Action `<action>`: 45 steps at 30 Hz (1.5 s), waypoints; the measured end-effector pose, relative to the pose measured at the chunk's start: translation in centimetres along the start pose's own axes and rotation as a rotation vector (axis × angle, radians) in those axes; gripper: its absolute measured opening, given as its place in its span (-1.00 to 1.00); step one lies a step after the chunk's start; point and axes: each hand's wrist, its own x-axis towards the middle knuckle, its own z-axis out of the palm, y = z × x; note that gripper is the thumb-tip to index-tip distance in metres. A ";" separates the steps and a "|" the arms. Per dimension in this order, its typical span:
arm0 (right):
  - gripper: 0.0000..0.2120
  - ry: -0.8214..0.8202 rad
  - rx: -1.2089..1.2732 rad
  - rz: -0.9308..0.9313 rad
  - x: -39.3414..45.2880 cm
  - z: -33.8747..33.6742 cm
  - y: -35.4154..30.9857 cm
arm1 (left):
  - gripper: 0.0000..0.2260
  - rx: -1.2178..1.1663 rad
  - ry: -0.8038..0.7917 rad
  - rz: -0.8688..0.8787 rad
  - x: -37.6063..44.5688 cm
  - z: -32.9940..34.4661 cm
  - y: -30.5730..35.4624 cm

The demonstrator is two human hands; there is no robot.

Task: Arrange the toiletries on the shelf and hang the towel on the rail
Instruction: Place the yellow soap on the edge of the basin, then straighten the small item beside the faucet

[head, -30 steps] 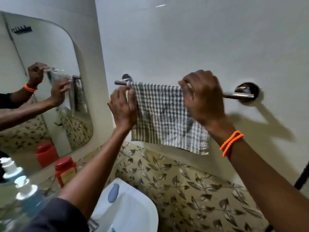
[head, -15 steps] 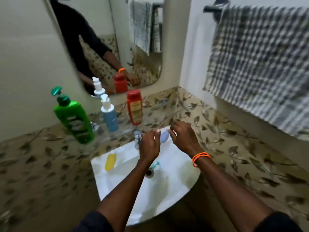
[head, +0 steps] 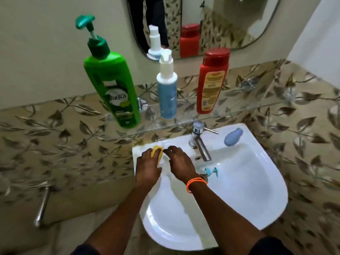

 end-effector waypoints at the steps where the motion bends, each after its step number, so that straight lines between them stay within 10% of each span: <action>1: -0.38 0.010 0.022 0.011 0.6 0.7 0.2 | -0.32 -0.040 0.018 0.008 0.5 0.4 -0.5; 13: -0.71 0.015 0.588 0.238 4.9 1.0 0.0 | -0.65 -0.773 0.459 -0.038 1.7 -2.1 -0.9; 21: -0.49 0.036 0.589 0.247 3.6 1.2 -0.1 | -0.46 -0.654 0.517 -0.208 -1.6 -0.4 1.2; 29: -0.85 0.967 0.267 0.333 -5.0 -8.4 9.3 | -0.70 -0.790 0.473 0.311 -1.6 -1.3 14.8; 33: -0.52 0.393 0.044 0.502 -5.2 -10.3 18.0 | -0.73 -0.738 0.280 0.527 0.0 -0.9 22.3; 37: -0.50 0.036 -0.156 0.247 -2.5 -10.0 22.1 | -0.55 -0.734 -0.028 0.301 2.9 1.3 26.5; 41: -0.73 0.067 -0.169 0.147 -0.7 -9.9 23.8 | -0.47 -0.688 -0.114 0.081 6.6 3.0 26.8; 45: -0.79 0.335 0.400 0.189 -1.0 -10.6 24.4 | -0.44 -0.726 -0.104 -0.025 8.4 3.7 26.0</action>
